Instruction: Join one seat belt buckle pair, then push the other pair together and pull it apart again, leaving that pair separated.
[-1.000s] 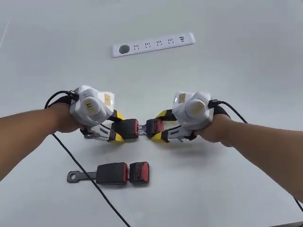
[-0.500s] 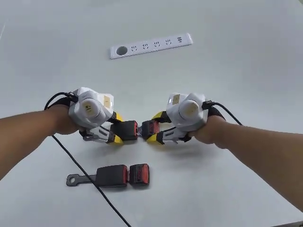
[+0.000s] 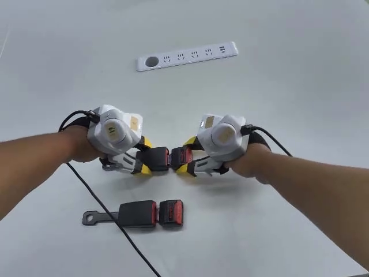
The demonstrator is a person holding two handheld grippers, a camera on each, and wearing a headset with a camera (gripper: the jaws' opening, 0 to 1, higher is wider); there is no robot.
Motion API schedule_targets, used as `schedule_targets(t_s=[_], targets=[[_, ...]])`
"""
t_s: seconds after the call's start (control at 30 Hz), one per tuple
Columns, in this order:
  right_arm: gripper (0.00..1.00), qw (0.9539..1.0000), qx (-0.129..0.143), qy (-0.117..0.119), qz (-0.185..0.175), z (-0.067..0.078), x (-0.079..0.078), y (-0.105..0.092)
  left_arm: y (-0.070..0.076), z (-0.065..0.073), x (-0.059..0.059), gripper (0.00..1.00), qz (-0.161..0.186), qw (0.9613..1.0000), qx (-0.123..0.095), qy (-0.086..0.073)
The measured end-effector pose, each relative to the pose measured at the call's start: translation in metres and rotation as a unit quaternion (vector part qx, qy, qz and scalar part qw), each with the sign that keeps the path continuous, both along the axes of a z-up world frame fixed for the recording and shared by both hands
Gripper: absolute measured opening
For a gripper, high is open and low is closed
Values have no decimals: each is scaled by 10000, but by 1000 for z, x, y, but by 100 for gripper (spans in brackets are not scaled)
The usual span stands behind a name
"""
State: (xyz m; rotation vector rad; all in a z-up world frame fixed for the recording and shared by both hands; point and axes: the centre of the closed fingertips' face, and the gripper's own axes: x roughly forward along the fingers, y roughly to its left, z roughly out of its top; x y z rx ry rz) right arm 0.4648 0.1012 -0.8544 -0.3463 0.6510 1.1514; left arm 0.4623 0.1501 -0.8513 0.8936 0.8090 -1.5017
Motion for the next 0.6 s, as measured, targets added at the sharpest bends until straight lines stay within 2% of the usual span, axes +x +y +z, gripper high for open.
schedule_targets(t_s=[0.6], targets=[[35, 9998, -122, -13, 155, 0, 1, 0, 0, 0, 1, 33, 3, 10000, -31, 29]])
